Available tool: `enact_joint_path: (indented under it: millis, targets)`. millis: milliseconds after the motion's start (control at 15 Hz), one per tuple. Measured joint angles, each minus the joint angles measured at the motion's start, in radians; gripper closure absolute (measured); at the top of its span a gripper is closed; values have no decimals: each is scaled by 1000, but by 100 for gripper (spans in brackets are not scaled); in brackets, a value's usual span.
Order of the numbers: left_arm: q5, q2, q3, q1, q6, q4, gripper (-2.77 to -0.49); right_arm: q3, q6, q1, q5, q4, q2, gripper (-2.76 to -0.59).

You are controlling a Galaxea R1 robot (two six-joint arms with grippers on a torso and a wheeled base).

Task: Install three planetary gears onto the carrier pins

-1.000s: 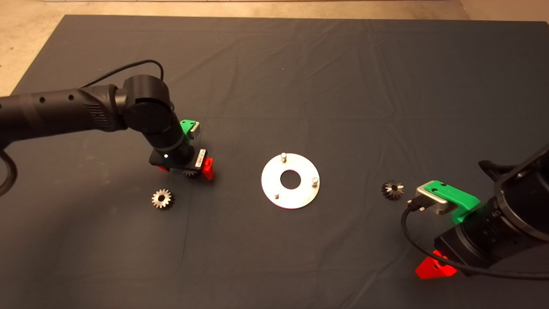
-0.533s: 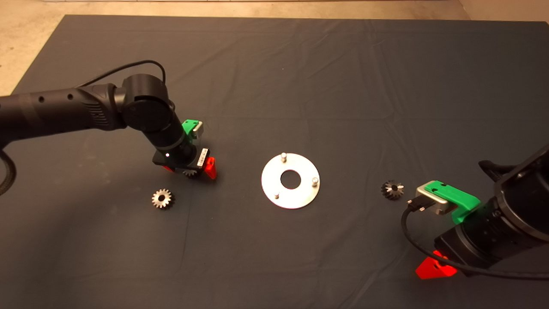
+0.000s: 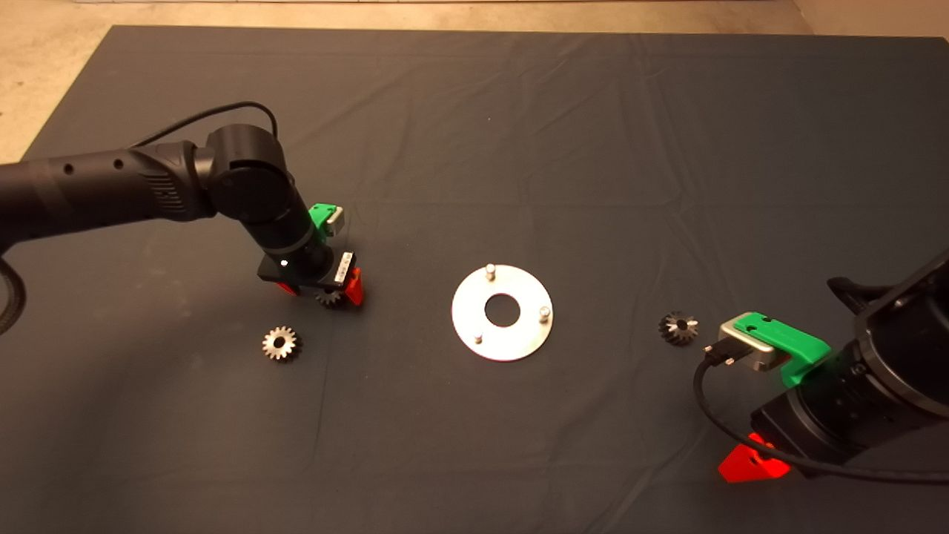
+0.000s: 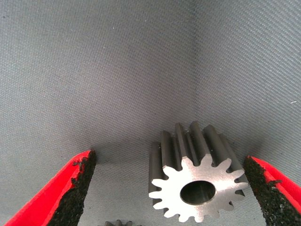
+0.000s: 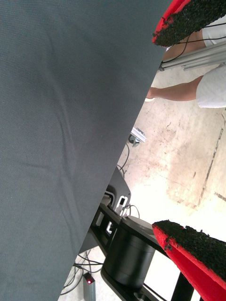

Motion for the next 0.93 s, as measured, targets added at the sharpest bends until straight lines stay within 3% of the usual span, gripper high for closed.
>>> enact_joint_path:
  millis: [933]
  targets:
    - [-6, 10, 0, -2, 2, -19, -171, 0, 0, 0, 0, 0, 0, -275]
